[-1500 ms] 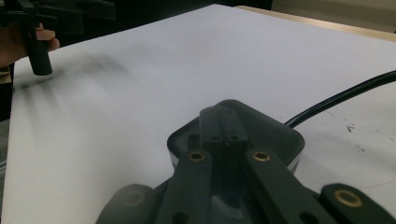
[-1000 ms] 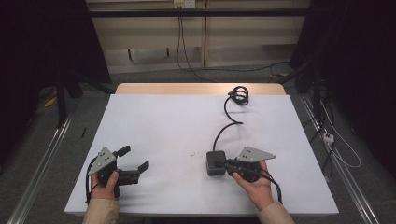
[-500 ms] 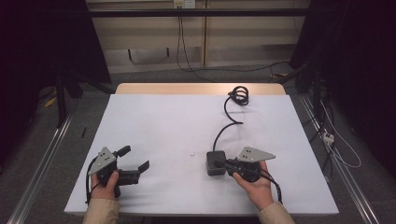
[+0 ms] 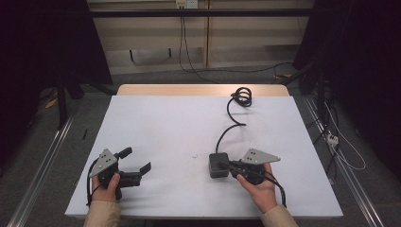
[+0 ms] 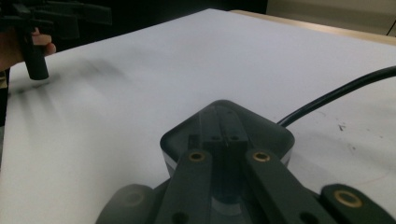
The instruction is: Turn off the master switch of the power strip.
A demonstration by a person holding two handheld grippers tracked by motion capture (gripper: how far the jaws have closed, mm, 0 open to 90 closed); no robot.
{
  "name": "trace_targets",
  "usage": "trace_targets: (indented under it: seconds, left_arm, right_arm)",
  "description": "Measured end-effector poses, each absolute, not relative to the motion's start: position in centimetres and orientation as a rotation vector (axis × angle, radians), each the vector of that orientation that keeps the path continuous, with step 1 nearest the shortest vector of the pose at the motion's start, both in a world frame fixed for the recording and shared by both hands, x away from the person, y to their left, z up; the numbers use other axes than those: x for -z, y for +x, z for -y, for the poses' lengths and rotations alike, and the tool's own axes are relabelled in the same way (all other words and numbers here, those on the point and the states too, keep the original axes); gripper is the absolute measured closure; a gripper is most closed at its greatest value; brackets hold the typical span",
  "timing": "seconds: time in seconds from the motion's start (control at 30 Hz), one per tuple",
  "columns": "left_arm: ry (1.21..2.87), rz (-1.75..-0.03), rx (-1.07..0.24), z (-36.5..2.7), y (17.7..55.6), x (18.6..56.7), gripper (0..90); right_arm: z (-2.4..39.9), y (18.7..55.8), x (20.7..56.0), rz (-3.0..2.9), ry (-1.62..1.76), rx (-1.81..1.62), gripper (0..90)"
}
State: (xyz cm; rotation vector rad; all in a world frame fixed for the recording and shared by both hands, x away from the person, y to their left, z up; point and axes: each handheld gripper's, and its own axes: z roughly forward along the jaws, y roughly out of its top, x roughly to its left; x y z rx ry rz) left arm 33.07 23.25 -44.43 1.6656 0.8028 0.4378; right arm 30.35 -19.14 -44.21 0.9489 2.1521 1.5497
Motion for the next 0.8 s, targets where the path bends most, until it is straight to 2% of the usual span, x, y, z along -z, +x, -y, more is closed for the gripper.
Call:
trace_targets:
  seconds: [0.8]
  left_arm:
    - [1.670,-0.796,-0.436,-23.05,33.19,44.41,1.9]
  right_arm:
    - [18.99,30.17,44.00,-2.140,0.944,-1.540,90.0]
